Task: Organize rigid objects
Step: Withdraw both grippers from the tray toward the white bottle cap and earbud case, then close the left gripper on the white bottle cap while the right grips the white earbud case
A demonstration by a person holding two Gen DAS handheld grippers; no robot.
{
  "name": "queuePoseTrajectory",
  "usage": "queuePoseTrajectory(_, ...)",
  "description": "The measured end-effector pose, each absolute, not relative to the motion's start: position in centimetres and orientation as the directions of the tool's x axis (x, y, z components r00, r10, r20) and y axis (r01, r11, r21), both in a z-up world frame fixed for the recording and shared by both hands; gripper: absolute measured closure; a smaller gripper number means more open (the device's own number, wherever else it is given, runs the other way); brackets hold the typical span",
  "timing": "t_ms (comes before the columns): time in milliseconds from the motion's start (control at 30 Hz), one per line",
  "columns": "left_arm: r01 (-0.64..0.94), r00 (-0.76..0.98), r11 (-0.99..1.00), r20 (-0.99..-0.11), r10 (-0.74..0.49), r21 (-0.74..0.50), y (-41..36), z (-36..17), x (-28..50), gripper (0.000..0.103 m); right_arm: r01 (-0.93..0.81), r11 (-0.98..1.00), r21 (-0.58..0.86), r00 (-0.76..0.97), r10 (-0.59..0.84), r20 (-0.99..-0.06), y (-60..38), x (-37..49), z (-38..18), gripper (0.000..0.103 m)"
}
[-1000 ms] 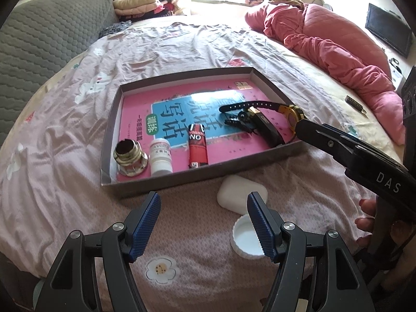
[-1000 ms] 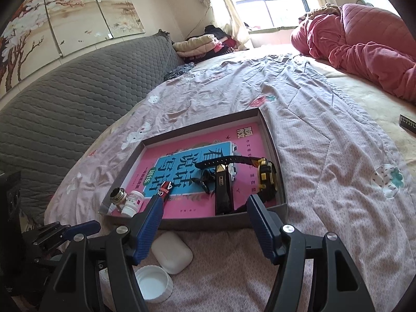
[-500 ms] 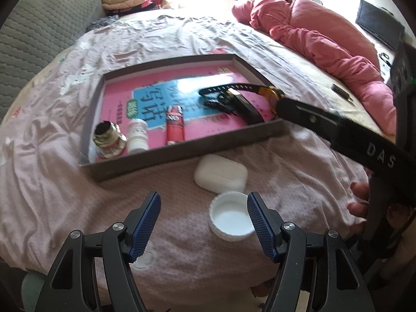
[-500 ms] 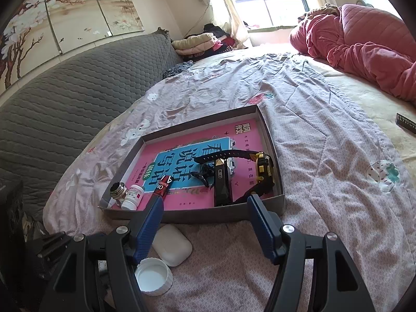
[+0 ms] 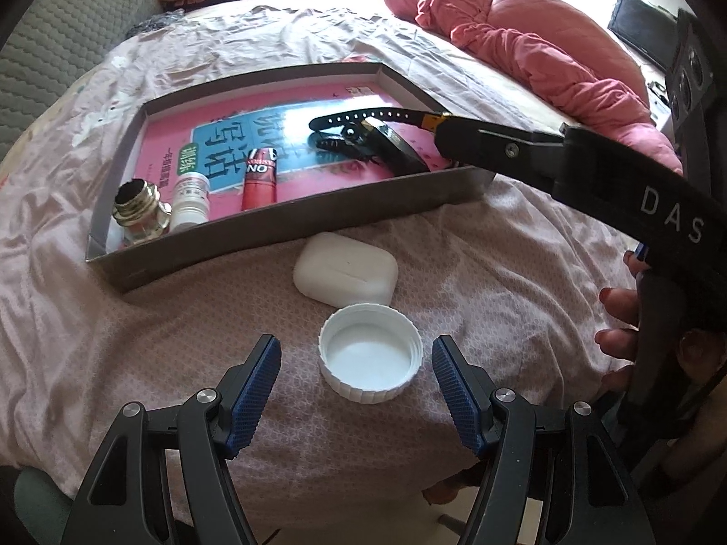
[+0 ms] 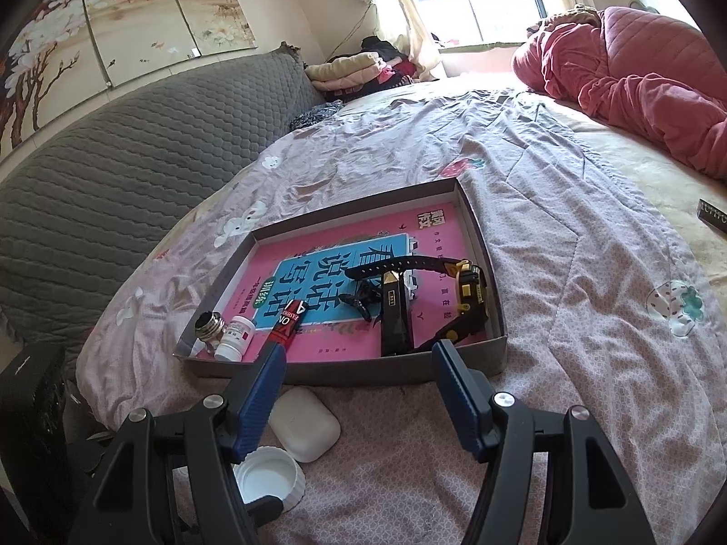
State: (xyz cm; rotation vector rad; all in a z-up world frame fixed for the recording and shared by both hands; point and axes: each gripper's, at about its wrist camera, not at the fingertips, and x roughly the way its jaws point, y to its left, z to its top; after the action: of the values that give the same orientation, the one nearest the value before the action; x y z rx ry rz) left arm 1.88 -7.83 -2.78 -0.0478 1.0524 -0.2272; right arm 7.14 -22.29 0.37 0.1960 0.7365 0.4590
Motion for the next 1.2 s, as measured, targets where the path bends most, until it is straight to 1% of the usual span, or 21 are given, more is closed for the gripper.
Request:
queuePoseTrajectory(300,0.152,0.451,0.977,-0.87,-0.201,-0.147,-7.6,-4.4,2.3,0.032,-0.364,0.886,0.288,0.63,0.462,-0.624,-21.3,7.1,0.1,0.037)
queuePoseTrajectory(500,0.143,0.451,0.969,-0.858,-0.245,-0.202,-6.8,-4.6,2.7,0.033,-0.399,0.892,0.211,0.61,0.43,-0.666,-19.6,6.9,-0.6,0.037)
queuePoseTrajectory(567,0.134,0.452,0.967,-0.854,-0.256,-0.218,-6.4,-4.8,2.8,0.037,-0.413,0.892,0.183,0.604,0.419,-0.678,-19.0,6.9,-0.9,0.037)
queuePoseTrajectory(633,0.122,0.455,0.966,-0.853,-0.257,-0.226,-6.0,-4.9,3.0,0.045,-0.422,0.891,0.17,0.597,0.414,-0.687,-18.7,6.8,-1.1,0.037)
queuePoseTrajectory(700,0.113,0.454,0.965,-0.852,-0.261,-0.235,-5.5,-5.0,3.1,0.051,-0.431,0.888,0.161,0.589,0.412,-0.695,-18.4,6.8,-1.4,0.037)
queuePoseTrajectory(867,0.111,0.453,0.963,-0.85,-0.27,-0.247,-4.5,-5.1,3.2,0.051,-0.447,0.883,0.142,0.578,0.406,-0.708,-17.9,6.8,-1.7,0.037)
queuePoseTrajectory(1067,0.091,0.468,0.971,-0.851,-0.238,-0.222,-2.7,-4.8,2.9,0.051,-0.521,0.851,0.065,0.549,0.393,-0.738,-15.9,6.3,-2.5,0.037)
queuePoseTrajectory(1200,0.045,0.472,0.967,-0.847,-0.242,-0.251,-0.6,-4.9,2.8,0.051,-0.564,0.825,0.023,0.534,0.387,-0.752,-14.5,6.1,-3.1,0.037)
